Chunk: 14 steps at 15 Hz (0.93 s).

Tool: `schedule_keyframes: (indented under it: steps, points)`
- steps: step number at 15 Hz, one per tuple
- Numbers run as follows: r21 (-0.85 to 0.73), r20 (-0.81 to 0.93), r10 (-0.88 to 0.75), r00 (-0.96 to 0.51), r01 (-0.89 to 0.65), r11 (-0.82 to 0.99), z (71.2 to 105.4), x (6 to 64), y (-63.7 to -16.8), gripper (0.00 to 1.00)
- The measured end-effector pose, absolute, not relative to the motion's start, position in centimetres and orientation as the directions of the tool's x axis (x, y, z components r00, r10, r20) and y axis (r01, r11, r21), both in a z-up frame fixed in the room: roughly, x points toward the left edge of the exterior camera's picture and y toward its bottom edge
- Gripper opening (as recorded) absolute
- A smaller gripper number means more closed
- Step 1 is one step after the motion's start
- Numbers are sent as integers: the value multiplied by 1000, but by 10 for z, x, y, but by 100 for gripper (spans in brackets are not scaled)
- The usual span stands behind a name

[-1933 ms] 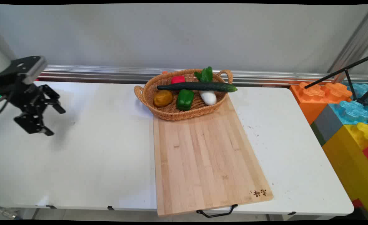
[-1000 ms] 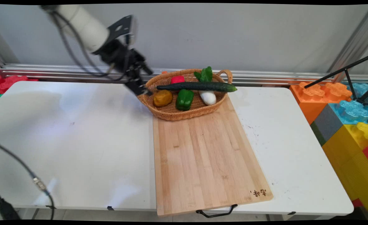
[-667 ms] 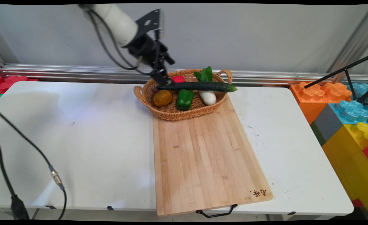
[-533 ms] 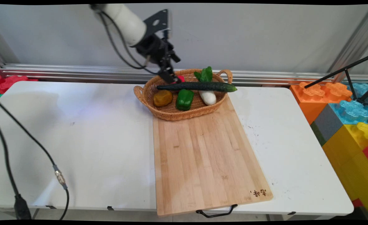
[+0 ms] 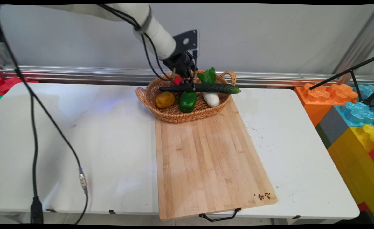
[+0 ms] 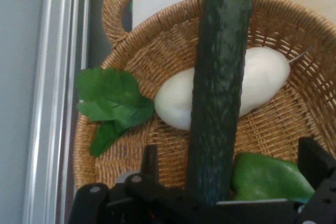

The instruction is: Pick up the cucumber from the vegetable basket

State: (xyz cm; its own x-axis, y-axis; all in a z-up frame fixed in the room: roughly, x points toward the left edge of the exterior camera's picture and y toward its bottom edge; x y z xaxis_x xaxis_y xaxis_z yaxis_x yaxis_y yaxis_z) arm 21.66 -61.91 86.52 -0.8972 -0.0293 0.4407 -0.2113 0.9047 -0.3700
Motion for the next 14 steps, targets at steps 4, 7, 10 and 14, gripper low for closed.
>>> schedule_keyframes:
  steps: [4, 7, 10, 14]
  points:
    - [-374, 430, -33, -902, -212, 903, 844, 202, -633, 100]
    - [-377, 426, -39, -904, -217, 900, 832, 195, -640, 100]
    - [-378, 419, -41, -907, -216, 900, 824, 191, -643, 100]
    - [-392, 397, -20, -918, -189, 900, 819, 188, -644, 0]
